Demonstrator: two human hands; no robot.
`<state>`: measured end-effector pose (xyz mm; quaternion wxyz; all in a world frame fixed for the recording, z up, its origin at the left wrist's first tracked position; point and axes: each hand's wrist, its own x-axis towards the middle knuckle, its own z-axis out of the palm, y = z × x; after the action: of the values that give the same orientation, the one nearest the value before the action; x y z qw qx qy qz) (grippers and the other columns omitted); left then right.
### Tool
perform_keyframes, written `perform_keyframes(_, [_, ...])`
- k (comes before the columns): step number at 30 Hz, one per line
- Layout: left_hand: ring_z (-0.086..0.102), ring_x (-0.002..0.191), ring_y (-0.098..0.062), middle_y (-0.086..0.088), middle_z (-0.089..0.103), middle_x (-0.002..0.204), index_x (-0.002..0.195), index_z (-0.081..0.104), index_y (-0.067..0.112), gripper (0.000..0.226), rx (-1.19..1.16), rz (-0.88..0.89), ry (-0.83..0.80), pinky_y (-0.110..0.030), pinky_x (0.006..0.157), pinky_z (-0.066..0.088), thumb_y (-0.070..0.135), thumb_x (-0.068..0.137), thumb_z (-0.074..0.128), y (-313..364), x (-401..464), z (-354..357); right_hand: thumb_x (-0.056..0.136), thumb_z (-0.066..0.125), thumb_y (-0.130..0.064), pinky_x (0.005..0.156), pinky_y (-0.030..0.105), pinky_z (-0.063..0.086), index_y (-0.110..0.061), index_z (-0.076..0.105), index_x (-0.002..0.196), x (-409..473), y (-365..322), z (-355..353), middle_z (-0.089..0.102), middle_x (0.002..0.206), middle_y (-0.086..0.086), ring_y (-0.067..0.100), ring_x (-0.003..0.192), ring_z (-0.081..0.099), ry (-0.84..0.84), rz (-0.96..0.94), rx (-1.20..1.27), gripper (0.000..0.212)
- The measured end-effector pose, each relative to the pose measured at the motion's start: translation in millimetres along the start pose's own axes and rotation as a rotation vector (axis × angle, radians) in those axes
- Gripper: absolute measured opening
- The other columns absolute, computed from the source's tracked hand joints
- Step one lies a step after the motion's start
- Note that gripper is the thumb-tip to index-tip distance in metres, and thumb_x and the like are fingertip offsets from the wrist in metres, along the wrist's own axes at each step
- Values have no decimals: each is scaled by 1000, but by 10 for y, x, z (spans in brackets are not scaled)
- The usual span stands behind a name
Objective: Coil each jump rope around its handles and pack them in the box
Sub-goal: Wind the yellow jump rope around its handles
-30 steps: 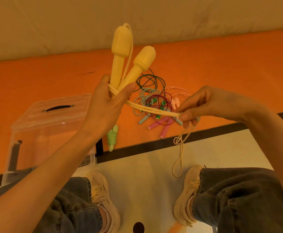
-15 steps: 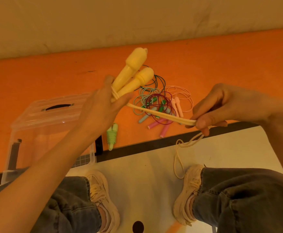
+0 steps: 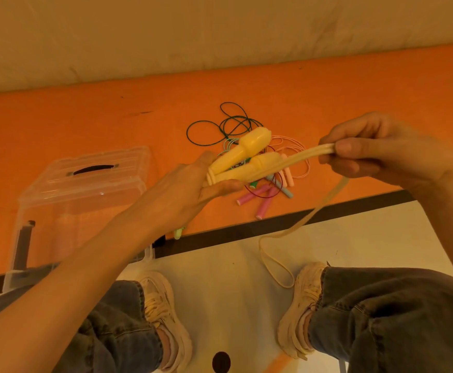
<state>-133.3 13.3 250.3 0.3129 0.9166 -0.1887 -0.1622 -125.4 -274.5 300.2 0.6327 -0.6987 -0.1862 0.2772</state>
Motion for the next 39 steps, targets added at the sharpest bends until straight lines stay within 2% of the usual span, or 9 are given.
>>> perform_keyframes(3, [45,66,-8,11,44,72,109,36,30,72,175,-22,-9,-32,59,37,80,58,40,26,-5,72,72,75,-49,42,20,18,-7,73,83,13,-1,35,55,55,-7,0,41,32,-33,-4,-19,43])
perform_keyframes(8, [61,84,-24,1,56,90,118,40,16,60,498,-12,70,-40,80,50,65,84,45,-33,22,165,76,73,-39,47,15,37,-9,75,93,56,-61,138,63,60,0,5,44,42,-172,62,-135,35])
perform_keyframes(14, [62,73,-24,-4,60,89,118,42,13,55,477,-29,31,-43,66,54,58,86,39,-223,14,89,64,74,-36,60,31,42,-29,78,79,-89,-59,-157,69,66,6,12,54,52,224,252,-569,17])
perform_keyframes(18, [61,74,-23,-2,59,89,121,40,13,52,515,8,-44,-42,68,53,54,90,41,-219,4,144,72,69,-29,51,14,42,-28,76,81,-110,-96,-173,71,72,0,9,58,51,453,93,-475,11])
perform_keyframes(23, [55,73,-19,-2,58,101,144,21,14,67,620,119,-143,-34,64,48,55,94,39,-83,-18,241,77,66,-32,47,16,32,-25,73,89,78,-94,-19,70,67,-9,5,51,42,604,-104,-346,15])
perform_keyframes(27, [60,78,-21,-3,59,113,151,4,11,78,658,259,-154,-34,62,49,52,95,40,-16,-71,374,81,67,-31,46,16,32,-23,71,91,207,-68,63,70,66,-11,5,49,40,666,-110,-366,14])
perform_keyframes(30, [54,73,-17,2,57,114,152,-6,12,83,624,339,-149,-29,56,38,50,94,39,66,-128,448,86,67,-20,46,11,32,-15,72,97,293,-37,105,69,70,-2,0,46,42,685,-96,-386,13])
perform_keyframes(35, [42,53,-9,1,61,79,146,25,-4,82,395,563,37,-24,37,39,46,83,39,135,-221,507,89,64,-14,50,5,38,-3,69,107,378,12,137,67,81,10,-7,46,52,691,-34,-441,22])
perform_keyframes(39, [32,53,-3,12,41,70,151,9,0,93,339,518,103,-19,41,30,52,82,43,242,-265,506,88,65,-13,48,4,37,-2,69,108,429,65,121,66,79,9,-8,43,51,712,22,-447,23])
